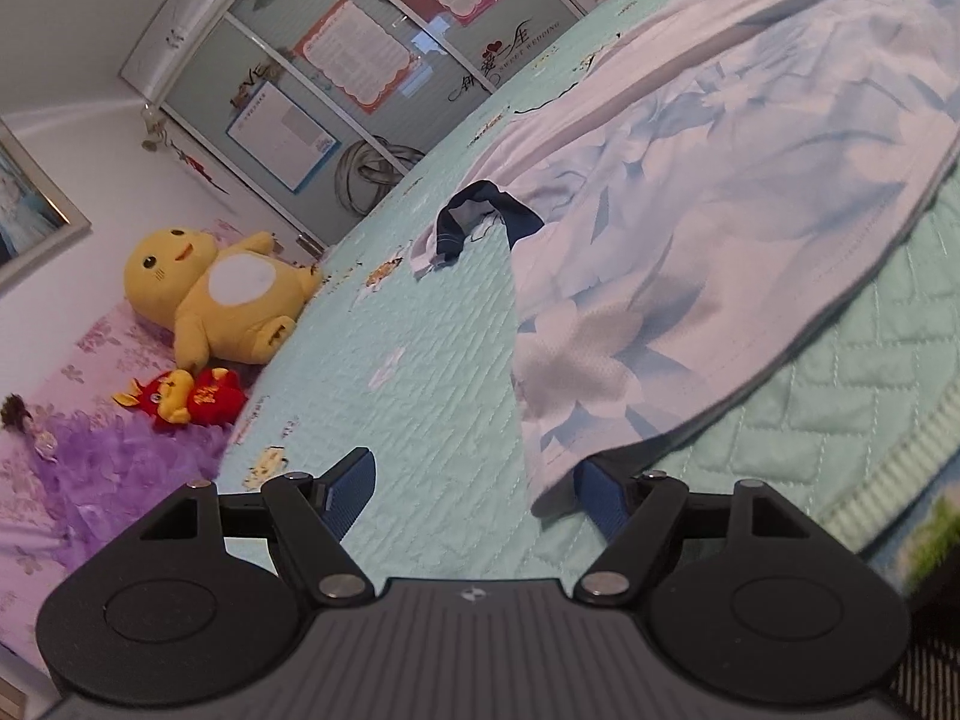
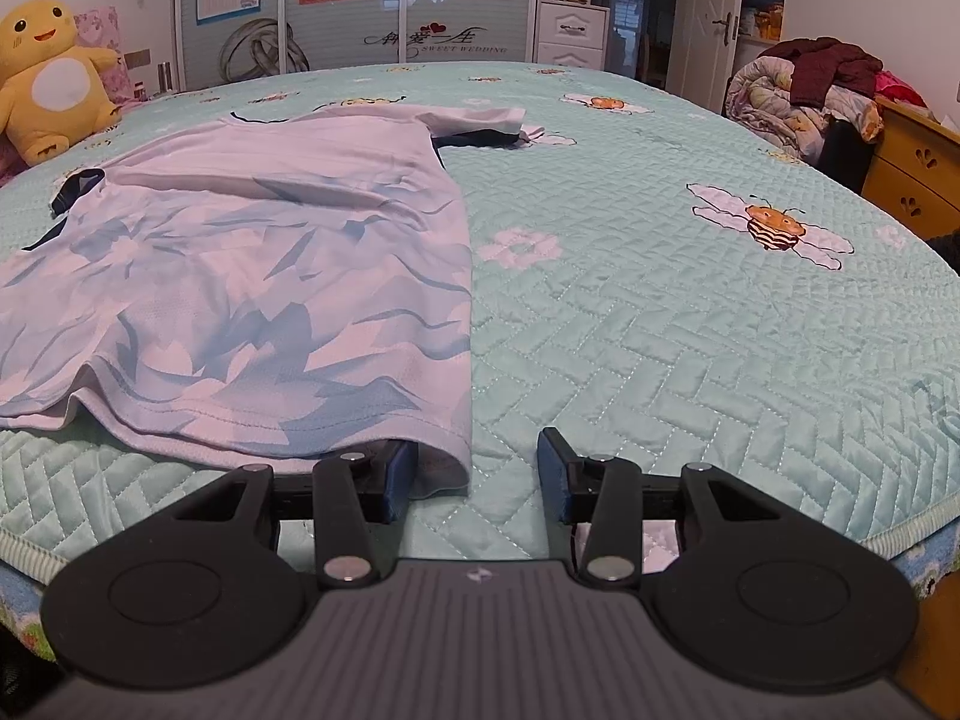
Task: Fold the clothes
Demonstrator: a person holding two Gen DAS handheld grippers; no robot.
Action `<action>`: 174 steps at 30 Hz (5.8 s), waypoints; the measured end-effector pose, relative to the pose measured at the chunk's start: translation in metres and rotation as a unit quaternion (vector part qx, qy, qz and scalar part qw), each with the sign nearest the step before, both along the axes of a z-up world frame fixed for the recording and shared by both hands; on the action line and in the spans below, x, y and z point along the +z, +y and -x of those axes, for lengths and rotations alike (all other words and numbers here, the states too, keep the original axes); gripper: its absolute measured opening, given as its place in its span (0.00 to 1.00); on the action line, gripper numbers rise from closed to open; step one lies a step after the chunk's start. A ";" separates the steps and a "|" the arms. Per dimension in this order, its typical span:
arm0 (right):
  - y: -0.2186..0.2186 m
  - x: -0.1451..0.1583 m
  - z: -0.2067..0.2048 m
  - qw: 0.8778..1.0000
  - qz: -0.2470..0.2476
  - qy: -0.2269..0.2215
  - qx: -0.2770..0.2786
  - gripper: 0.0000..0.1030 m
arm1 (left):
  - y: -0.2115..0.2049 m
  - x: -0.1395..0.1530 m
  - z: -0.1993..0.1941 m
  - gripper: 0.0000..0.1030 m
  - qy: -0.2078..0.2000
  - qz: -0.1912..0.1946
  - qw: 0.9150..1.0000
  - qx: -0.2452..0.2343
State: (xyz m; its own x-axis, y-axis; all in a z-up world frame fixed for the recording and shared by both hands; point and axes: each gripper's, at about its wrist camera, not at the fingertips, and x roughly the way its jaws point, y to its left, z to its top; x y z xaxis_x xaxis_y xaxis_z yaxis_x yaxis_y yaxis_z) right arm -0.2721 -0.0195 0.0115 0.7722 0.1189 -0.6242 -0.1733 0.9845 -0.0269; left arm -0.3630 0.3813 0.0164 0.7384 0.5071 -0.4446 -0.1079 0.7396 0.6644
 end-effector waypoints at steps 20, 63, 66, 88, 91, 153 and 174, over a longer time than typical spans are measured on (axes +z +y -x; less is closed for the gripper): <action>0.002 0.029 0.010 0.995 0.079 -0.037 0.050 0.00 | 0.008 0.019 0.008 0.04 0.023 0.012 1.000 0.001; 0.063 0.014 0.051 0.952 0.189 -0.091 0.223 0.39 | -0.056 -0.009 0.022 0.46 0.067 -0.126 0.987 -0.069; 0.063 0.012 0.059 0.944 0.208 -0.101 0.235 0.47 | -0.064 -0.006 0.023 0.51 0.064 -0.124 0.987 -0.083; 0.038 0.011 0.058 0.908 0.312 -0.131 0.246 0.48 | -0.103 0.039 0.010 0.64 0.033 -0.010 0.992 -0.125; 0.033 0.009 0.055 0.901 0.331 -0.134 0.245 0.48 | -0.104 0.044 0.006 0.65 0.029 0.017 0.992 -0.122; 0.055 0.048 0.001 0.962 0.052 -0.082 0.253 0.29 | -0.130 0.016 -0.047 0.61 0.128 0.272 0.920 -0.250; 0.132 -0.013 0.083 0.815 0.312 -0.222 0.435 0.37 | -0.145 0.016 -0.045 0.61 0.113 0.196 0.939 -0.259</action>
State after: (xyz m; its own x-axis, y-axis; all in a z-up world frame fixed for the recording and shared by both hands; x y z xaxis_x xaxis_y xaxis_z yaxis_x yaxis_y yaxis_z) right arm -0.3547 0.1129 -0.0014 0.7314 0.5085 -0.4544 -0.6347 0.2639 -0.7263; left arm -0.3184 0.2368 0.0328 0.7055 -0.1295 -0.6968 0.4440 0.8471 0.2921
